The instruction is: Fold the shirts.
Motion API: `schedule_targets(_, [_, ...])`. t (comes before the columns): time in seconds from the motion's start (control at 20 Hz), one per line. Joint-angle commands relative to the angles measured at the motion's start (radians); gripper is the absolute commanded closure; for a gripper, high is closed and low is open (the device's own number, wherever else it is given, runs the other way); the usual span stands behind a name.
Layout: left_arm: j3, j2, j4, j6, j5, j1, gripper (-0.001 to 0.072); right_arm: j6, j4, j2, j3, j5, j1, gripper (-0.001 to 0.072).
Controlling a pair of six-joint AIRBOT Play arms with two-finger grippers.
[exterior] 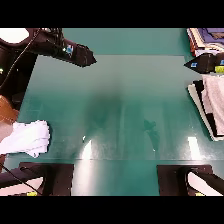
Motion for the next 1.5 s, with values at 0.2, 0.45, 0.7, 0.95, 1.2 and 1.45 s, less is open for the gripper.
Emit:
schedule_targets(0.2, [0.000,0.000,0.000,0.000,0.000,0.000,0.0684,0.000,0.001,0.000,0.001,0.004,0.001,0.0693])
schedule_targets(0.45, [0.000,0.000,0.000,0.000,0.000,0.000,0.0684,0.000,0.001,0.000,0.001,0.021,0.001,0.0693])
schedule_targets(0.7, [0.000,0.000,-0.013,0.000,0.047,0.000,0.0684,0.000,0.001,0.000,0.001,0.057,0.001,0.0693])
schedule_targets(0.95, [0.005,0.051,0.104,-0.008,-0.188,0.032,0.0685,0.000,0.001,0.000,0.001,0.064,0.001,0.0693])
schedule_targets(1.2, [-0.229,0.306,0.375,-0.063,-0.316,0.179,0.0684,0.000,0.002,0.000,0.001,0.066,0.001,0.0694])
schedule_targets(1.45, [-0.611,0.540,0.537,-0.087,-0.374,0.344,0.0671,0.000,0.002,0.000,0.001,0.065,0.001,0.0693])
